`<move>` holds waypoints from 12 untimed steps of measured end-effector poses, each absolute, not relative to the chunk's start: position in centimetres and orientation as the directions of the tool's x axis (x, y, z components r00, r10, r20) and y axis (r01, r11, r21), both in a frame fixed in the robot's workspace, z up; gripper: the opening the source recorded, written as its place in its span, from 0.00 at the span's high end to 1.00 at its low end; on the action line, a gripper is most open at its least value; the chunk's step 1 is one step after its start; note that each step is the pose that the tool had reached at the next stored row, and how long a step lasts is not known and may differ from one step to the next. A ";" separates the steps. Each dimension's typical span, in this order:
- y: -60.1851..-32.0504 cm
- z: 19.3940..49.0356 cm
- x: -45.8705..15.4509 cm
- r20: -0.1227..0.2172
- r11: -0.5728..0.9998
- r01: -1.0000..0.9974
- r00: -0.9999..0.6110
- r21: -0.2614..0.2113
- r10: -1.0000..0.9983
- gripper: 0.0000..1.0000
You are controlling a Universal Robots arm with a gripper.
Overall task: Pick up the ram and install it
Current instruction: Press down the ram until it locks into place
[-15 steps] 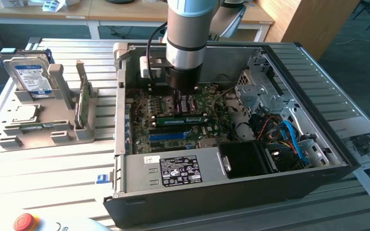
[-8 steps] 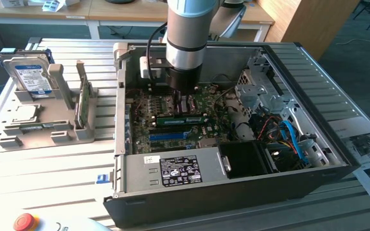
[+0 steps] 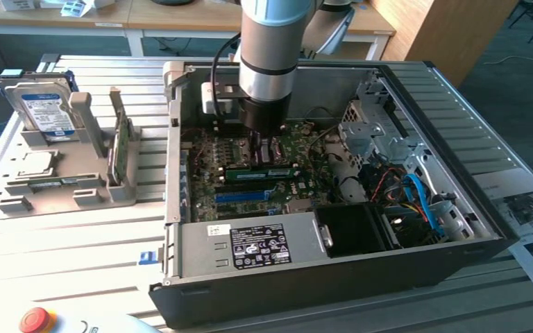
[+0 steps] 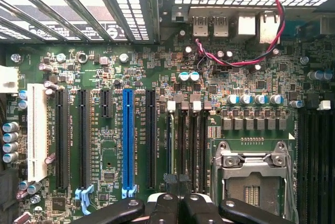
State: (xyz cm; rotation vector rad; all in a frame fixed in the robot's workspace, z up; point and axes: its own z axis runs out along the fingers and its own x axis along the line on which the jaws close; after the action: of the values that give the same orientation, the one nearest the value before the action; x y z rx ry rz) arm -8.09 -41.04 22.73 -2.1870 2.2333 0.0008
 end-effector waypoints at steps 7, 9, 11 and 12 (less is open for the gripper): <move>-41.0 22.7 -8.1 -0.012 0.021 -1.000 -0.021 -0.011 -1.000 0.90; -41.0 22.6 -8.1 -0.012 0.021 -1.000 -0.021 -0.011 -1.000 0.90; -41.0 22.6 -8.1 -0.012 0.021 -1.000 -0.021 -0.011 -1.000 0.90; -41.0 22.6 -8.1 -0.012 0.021 -1.000 -0.021 -0.011 -1.000 0.90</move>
State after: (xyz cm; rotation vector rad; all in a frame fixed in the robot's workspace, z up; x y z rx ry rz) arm -8.09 -41.05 22.57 -2.1870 2.2331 0.0008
